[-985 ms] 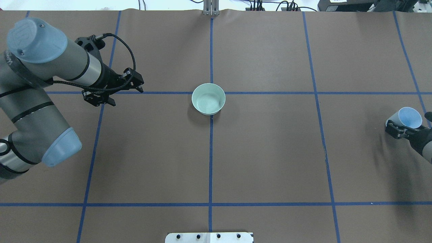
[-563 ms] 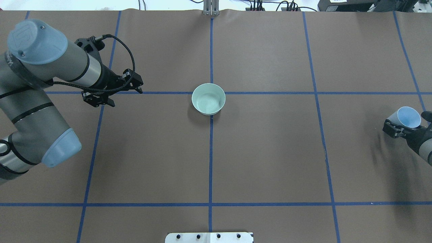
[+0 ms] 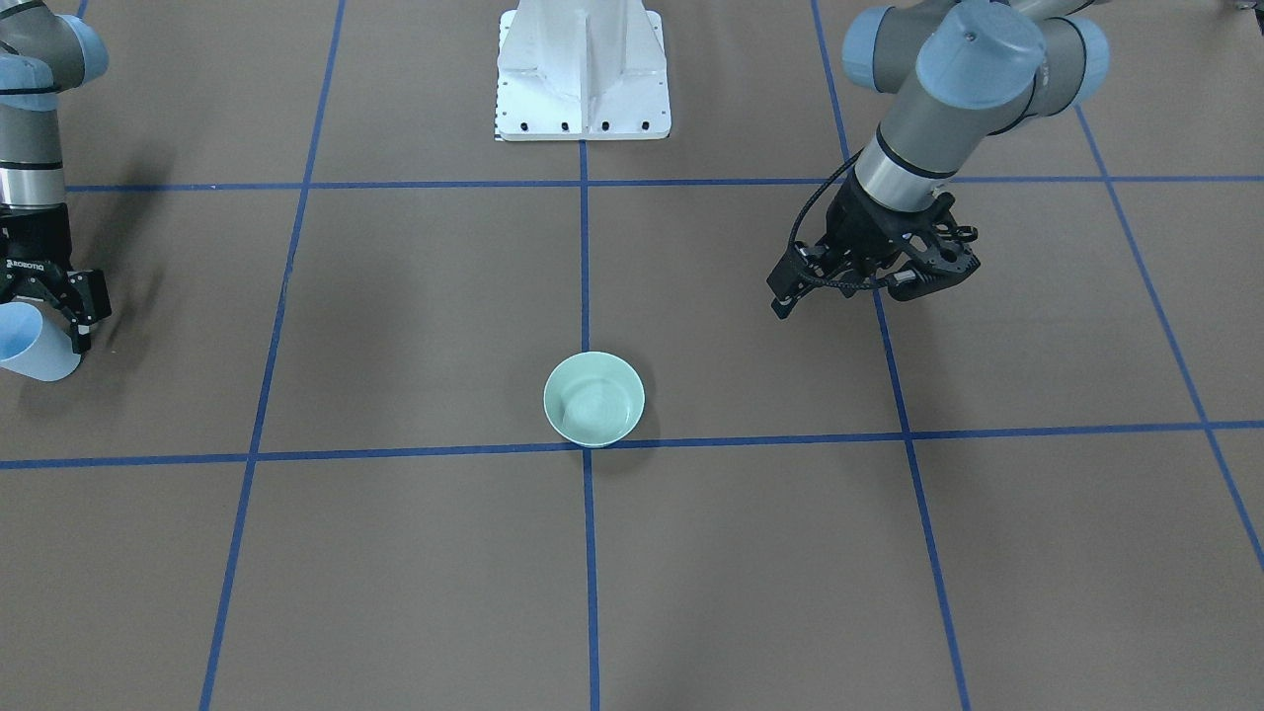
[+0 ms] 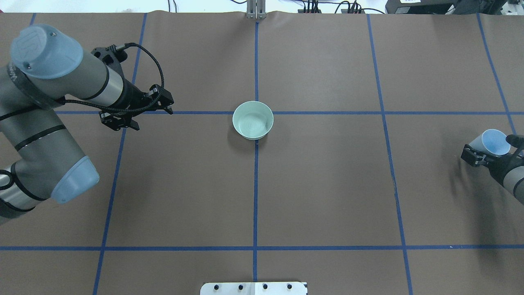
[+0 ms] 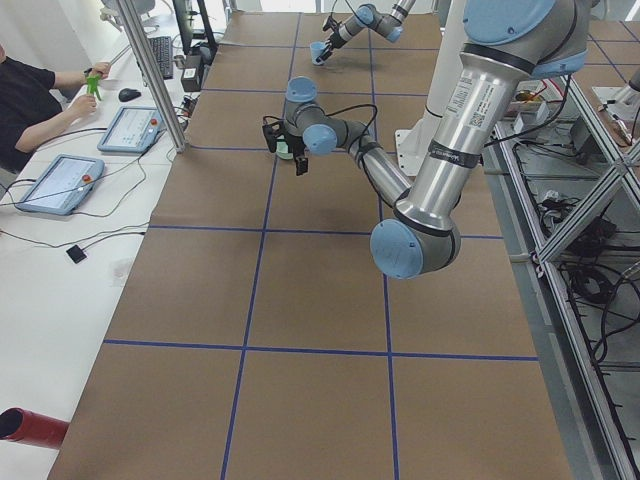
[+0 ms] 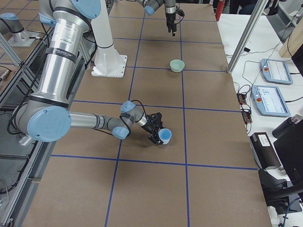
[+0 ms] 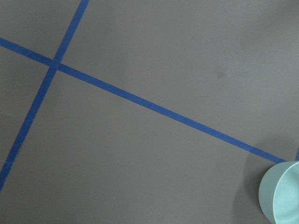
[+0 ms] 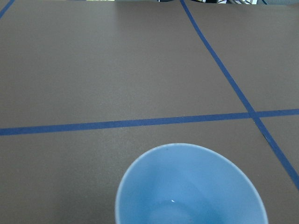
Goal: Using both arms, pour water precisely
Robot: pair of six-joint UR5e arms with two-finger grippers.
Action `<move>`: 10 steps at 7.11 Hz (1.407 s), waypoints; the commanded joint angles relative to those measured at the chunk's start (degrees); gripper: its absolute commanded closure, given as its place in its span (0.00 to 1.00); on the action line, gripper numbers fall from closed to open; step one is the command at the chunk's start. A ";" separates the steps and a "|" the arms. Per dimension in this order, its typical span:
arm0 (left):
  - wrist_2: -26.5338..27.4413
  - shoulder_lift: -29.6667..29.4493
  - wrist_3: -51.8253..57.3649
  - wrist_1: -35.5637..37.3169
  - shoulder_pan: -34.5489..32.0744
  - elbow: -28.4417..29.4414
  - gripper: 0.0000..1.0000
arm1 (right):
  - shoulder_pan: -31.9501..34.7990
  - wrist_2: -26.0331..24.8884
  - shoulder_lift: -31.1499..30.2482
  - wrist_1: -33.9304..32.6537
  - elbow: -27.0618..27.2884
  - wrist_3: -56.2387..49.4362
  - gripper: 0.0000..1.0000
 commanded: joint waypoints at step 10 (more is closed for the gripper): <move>-0.26 0.00 0.00 0.00 -0.38 -0.52 0.00 | 7.18 6.90 2.01 0.21 2.36 -6.07 1.00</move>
